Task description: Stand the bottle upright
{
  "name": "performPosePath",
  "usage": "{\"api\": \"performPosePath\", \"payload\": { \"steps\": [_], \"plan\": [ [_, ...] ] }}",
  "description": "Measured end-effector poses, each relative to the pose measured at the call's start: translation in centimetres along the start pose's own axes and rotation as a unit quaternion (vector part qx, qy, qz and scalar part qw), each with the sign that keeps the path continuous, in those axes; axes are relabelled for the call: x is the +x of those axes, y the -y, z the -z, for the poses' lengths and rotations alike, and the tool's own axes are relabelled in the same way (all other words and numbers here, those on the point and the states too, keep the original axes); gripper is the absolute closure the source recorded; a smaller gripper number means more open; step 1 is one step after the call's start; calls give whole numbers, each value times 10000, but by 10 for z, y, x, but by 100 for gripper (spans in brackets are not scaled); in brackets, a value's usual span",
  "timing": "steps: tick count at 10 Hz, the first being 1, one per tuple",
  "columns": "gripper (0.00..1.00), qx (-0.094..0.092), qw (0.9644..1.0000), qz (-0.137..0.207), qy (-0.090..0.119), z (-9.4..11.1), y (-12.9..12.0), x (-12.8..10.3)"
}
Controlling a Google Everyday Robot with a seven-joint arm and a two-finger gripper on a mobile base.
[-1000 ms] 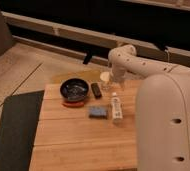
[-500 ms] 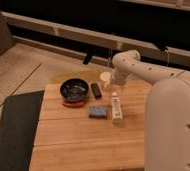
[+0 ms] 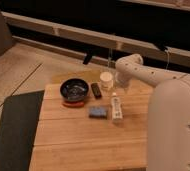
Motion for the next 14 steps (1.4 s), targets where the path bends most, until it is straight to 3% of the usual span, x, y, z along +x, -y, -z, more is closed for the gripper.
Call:
{"api": "performPosePath", "payload": {
  "steps": [4,7,11,14],
  "plan": [
    [35,-17,9993,1,-386,-33,-11,10],
    [35,141,9979,2,-625,-50,-2,16],
    [35,246,9963,-14,-829,-67,1,17],
    [36,207,9961,55,-854,-74,-7,8]
  ]
}}
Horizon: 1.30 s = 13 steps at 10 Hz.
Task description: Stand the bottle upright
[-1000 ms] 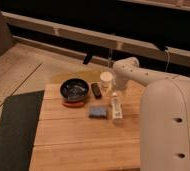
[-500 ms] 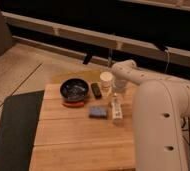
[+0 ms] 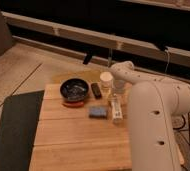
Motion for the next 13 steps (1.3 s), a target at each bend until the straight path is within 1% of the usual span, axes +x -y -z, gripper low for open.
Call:
{"api": "performPosePath", "payload": {
  "steps": [1,3,4,5,6,7,9,10,12,13],
  "plan": [
    [42,-7,10000,-2,22,0,-1,-2],
    [66,-16,10000,-37,62,2,-2,-4],
    [74,-24,10000,-65,65,2,-2,-3],
    [91,-32,9999,-143,27,1,0,2],
    [97,-31,9998,-189,8,1,2,5],
    [100,-34,9997,-254,1,3,4,8],
    [100,-81,9991,-363,179,20,7,4],
    [100,-90,9987,-369,334,34,8,1],
    [100,-78,9972,-245,709,68,3,-4],
    [100,-85,9963,-192,830,79,0,-5]
  ]
}}
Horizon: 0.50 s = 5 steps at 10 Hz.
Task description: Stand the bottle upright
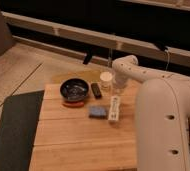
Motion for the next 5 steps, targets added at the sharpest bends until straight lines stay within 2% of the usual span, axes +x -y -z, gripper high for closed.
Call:
{"api": "performPosePath", "payload": {
  "steps": [5],
  "plan": [
    [100,75,9975,245,651,55,-3,-13]
  ]
}}
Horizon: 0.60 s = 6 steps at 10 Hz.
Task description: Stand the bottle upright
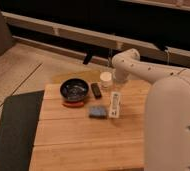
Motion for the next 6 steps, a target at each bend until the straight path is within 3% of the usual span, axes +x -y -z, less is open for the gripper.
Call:
{"api": "performPosePath", "payload": {
  "steps": [4,6],
  "plan": [
    [100,49,9977,357,572,34,-3,-23],
    [100,49,9968,442,657,38,-5,-26]
  ]
}}
